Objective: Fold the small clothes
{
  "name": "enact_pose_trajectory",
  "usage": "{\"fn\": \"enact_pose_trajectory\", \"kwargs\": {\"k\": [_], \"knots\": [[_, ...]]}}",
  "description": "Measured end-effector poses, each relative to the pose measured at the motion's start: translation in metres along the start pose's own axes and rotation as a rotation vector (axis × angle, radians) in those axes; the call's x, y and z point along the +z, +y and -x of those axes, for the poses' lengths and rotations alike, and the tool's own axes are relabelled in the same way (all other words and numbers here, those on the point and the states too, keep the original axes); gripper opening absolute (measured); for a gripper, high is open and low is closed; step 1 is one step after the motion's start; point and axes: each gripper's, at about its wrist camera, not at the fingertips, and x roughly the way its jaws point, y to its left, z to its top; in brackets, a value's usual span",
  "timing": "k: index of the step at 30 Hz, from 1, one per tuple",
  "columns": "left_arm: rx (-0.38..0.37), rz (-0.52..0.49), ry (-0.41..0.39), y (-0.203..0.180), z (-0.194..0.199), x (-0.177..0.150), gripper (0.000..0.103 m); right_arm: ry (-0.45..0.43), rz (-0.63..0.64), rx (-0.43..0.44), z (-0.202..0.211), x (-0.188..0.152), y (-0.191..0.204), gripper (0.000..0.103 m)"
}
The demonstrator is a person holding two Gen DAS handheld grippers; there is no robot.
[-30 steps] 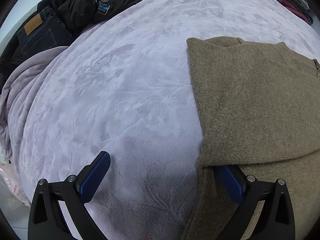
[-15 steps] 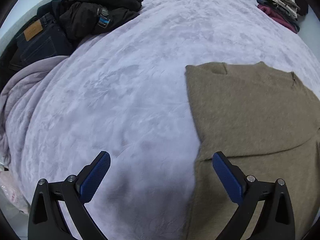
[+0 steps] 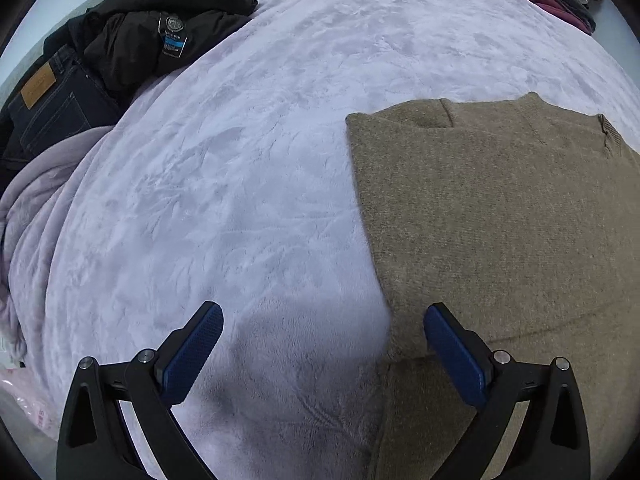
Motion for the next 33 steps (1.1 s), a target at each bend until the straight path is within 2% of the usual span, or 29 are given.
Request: {"fn": "enact_pose_trajectory", "kwargs": {"k": [6, 11, 13, 17, 19, 20, 23, 24, 25, 26, 30, 33], "knots": [[-0.083, -0.070, 0.008, -0.036, 0.039, -0.009, 0.102, -0.010, -0.098, 0.025, 0.014, -0.017, -0.023, 0.046], [-0.159, -0.121, 0.027, -0.092, 0.062, -0.016, 0.102, -0.031, -0.160, 0.036, 0.029, -0.026, -0.046, 0.046], [-0.182, -0.138, 0.030, -0.115, 0.066, -0.016, 0.102, -0.054, -0.179, 0.067, 0.033, -0.018, -0.052, 0.046], [-0.198, -0.134, 0.042, -0.148, 0.066, -0.014, 0.102, -0.141, -0.175, 0.143, 0.033, 0.023, -0.053, 0.045], [-0.200, -0.118, 0.050, -0.158, 0.064, -0.013, 0.102, -0.168, -0.184, 0.155, 0.024, 0.048, -0.053, 0.042], [-0.200, -0.114, 0.049, -0.162, 0.064, -0.013, 0.102, -0.175, -0.194, 0.164, 0.019, 0.057, -0.052, 0.037], [-0.183, -0.115, 0.046, -0.171, 0.061, -0.014, 0.102, -0.190, -0.238, 0.163, 0.000, 0.083, -0.055, 0.017], [-0.179, -0.115, 0.050, -0.172, 0.059, -0.015, 0.102, -0.178, -0.244, 0.143, -0.008, 0.088, -0.056, 0.012], [-0.173, -0.115, 0.056, -0.174, 0.056, -0.016, 0.102, -0.153, -0.238, 0.091, -0.016, 0.093, -0.057, 0.010], [-0.168, -0.114, 0.062, -0.173, 0.054, -0.018, 0.102, -0.135, -0.230, 0.043, -0.020, 0.093, -0.058, 0.004], [-0.162, -0.108, 0.088, -0.174, 0.043, -0.025, 0.102, -0.134, -0.218, 0.058, -0.012, 0.081, -0.064, 0.003], [-0.166, -0.098, 0.089, -0.173, 0.038, -0.027, 0.102, -0.122, -0.224, 0.111, -0.001, 0.064, -0.072, 0.007]]}}
